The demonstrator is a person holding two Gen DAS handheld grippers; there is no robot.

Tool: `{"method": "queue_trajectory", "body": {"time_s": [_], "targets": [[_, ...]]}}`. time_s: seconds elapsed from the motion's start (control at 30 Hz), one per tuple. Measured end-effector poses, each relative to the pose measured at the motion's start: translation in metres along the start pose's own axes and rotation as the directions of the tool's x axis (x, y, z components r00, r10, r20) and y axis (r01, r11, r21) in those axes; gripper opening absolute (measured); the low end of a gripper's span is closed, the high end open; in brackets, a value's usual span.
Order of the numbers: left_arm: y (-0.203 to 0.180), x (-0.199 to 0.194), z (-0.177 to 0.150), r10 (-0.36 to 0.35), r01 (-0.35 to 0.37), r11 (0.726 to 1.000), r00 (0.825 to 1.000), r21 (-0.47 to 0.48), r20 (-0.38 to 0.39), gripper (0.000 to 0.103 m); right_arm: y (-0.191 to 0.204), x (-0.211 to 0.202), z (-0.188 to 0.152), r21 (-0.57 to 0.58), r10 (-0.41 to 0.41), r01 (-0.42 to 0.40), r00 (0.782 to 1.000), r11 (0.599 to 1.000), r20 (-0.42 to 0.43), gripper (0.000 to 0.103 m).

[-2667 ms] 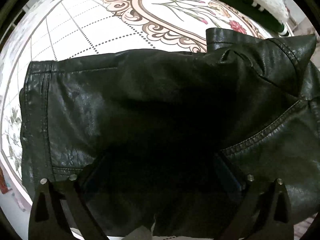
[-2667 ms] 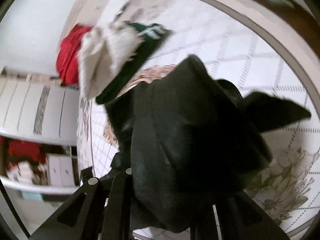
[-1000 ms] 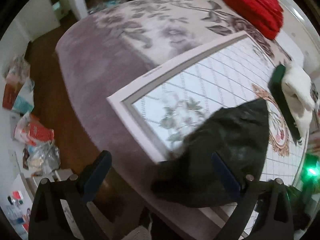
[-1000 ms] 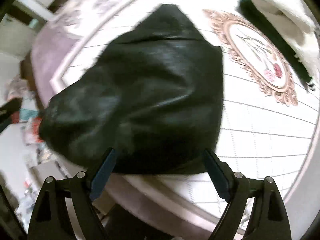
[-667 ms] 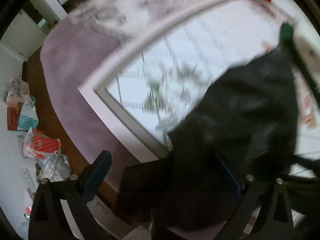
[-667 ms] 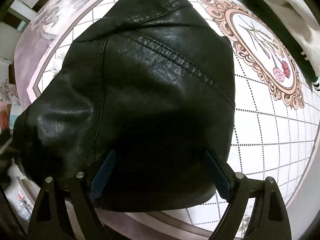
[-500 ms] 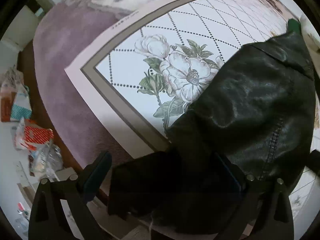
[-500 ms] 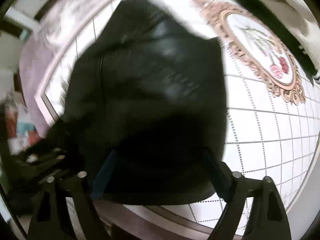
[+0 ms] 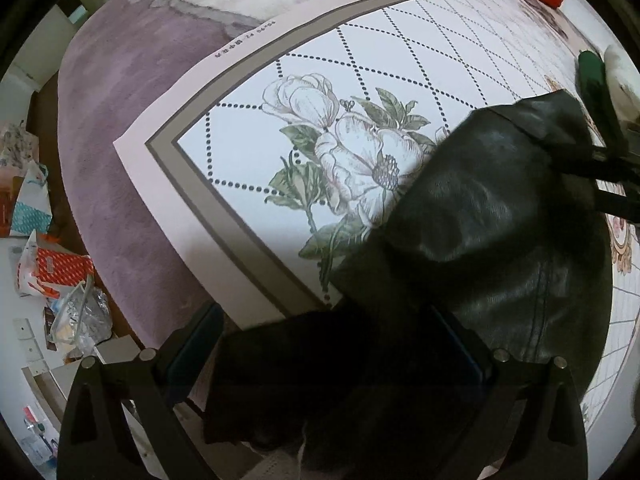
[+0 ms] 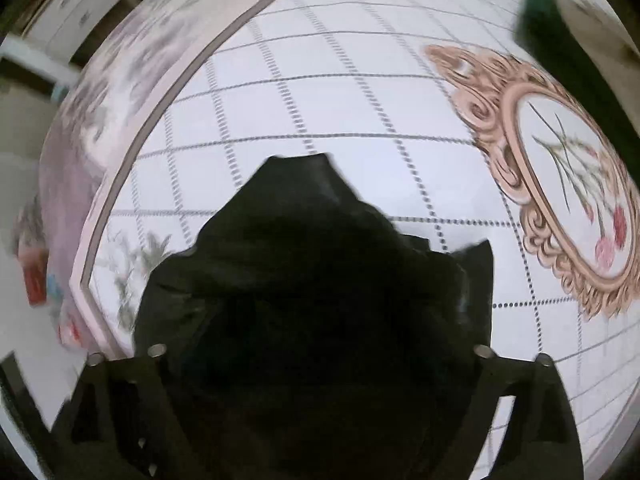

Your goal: Fold large clothes

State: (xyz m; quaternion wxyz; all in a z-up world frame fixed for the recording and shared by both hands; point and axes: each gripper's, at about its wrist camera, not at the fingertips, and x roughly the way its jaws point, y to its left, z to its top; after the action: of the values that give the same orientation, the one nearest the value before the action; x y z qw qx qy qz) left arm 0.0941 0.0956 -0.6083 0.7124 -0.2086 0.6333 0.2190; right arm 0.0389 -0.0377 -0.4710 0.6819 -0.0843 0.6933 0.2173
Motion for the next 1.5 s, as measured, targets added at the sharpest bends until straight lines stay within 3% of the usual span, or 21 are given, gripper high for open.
{"method": "queue_trajectory", "body": {"time_s": [0.1,0.23,0.33,0.37,0.4,0.43,0.5,0.6,0.67,0.8,0.9,1.0,1.1,1.17,1.23,1.27,1.3,1.33,1.37,1.43,1.5], "targets": [[0.001,-0.010,0.003,-0.010,0.010,1.000,1.000,-0.007,0.009,0.103,-0.021,-0.036,-0.012,0.016,0.089,-0.089,0.995,0.996,0.035,0.095],[0.003,-0.029,0.003,-0.034,0.035,0.999,0.998,-0.026,0.044,0.103,-0.095,-0.045,-0.050,0.191,0.209,-0.212,0.977,0.958,0.038,0.095],[0.002,-0.038,0.002,-0.053,0.056,0.997,0.997,-0.044,0.063,0.103,-0.133,0.007,-0.075,0.314,0.404,-0.370,0.913,0.874,-0.050,0.095],[0.000,-0.040,0.002,-0.054,0.057,0.997,0.997,-0.042,0.061,0.103,-0.137,0.026,-0.079,0.345,0.495,-0.447,0.866,0.825,-0.063,0.095],[-0.004,-0.042,0.002,-0.053,0.055,0.998,0.997,-0.038,0.058,0.103,-0.137,0.048,-0.084,0.383,0.615,-0.548,0.786,0.744,-0.070,0.097],[-0.007,-0.042,0.001,-0.048,0.050,0.998,0.997,-0.026,0.055,0.103,-0.134,0.056,-0.085,0.380,0.636,-0.573,0.770,0.726,-0.055,0.097],[-0.013,-0.043,0.003,-0.028,0.028,1.000,0.998,-0.002,0.055,0.103,-0.128,0.060,-0.084,0.352,0.644,-0.600,0.765,0.718,-0.010,0.088],[-0.021,-0.041,-0.001,0.002,-0.004,0.999,0.999,0.037,0.054,0.103,-0.129,0.050,-0.096,0.419,0.597,-0.574,0.797,0.703,0.090,0.067],[-0.023,-0.043,-0.003,0.009,-0.012,0.999,0.998,0.048,0.055,0.103,-0.135,0.036,-0.122,0.508,0.548,-0.558,0.815,0.656,0.188,0.064],[-0.025,-0.050,-0.014,-0.007,0.005,0.999,0.999,0.035,0.053,0.103,-0.156,0.024,-0.194,0.697,0.450,-0.529,0.833,0.484,0.321,0.067],[-0.029,-0.042,-0.023,-0.050,0.050,0.999,0.999,-0.002,0.021,0.103,-0.165,0.029,-0.228,0.736,0.466,-0.500,0.839,0.457,0.280,0.083],[-0.028,-0.022,-0.026,-0.158,0.157,0.982,0.987,-0.109,-0.007,0.103,-0.172,0.031,-0.244,0.713,0.523,-0.546,0.801,0.439,0.292,0.083],[-0.026,0.006,-0.021,-0.317,0.302,0.925,0.948,-0.232,-0.031,0.103,-0.186,0.032,-0.242,0.665,0.555,-0.589,0.775,0.459,0.302,0.085],[-0.027,0.018,-0.015,-0.377,0.361,0.892,0.926,-0.273,-0.007,0.102,-0.187,0.045,-0.232,0.631,0.593,-0.619,0.749,0.467,0.296,0.089],[-0.030,0.026,-0.008,-0.411,0.403,0.871,0.911,-0.282,0.033,0.100,-0.182,0.064,-0.217,0.591,0.668,-0.682,0.681,0.431,0.299,0.090],[-0.032,0.025,-0.006,-0.414,0.415,0.868,0.908,-0.274,0.063,0.095,-0.177,0.071,-0.212,0.581,0.697,-0.702,0.654,0.413,0.295,0.093],[-0.036,0.022,-0.004,-0.424,0.434,0.864,0.901,-0.255,0.098,0.071,-0.168,0.076,-0.203,0.564,0.715,-0.713,0.641,0.418,0.281,0.098],[-0.041,0.019,-0.001,-0.437,0.451,0.860,0.892,-0.237,0.114,0.059,-0.162,0.080,-0.195,0.550,0.719,-0.716,0.640,0.430,0.272,0.098],[-0.046,0.016,0.002,-0.421,0.440,0.871,0.898,-0.217,0.129,0.057,-0.156,0.080,-0.191,0.542,0.715,-0.717,0.643,0.438,0.274,0.097],[-0.049,0.005,0.007,-0.406,0.436,0.882,0.896,-0.179,0.181,0.044,-0.153,0.078,-0.191,0.540,0.702,-0.721,0.647,0.435,0.298,0.079],[-0.050,-0.003,0.011,-0.419,0.452,0.877,0.886,-0.164,0.199,0.037,-0.155,0.077,-0.197,0.550,0.705,-0.746,0.615,0.375,0.354,0.063]]}}
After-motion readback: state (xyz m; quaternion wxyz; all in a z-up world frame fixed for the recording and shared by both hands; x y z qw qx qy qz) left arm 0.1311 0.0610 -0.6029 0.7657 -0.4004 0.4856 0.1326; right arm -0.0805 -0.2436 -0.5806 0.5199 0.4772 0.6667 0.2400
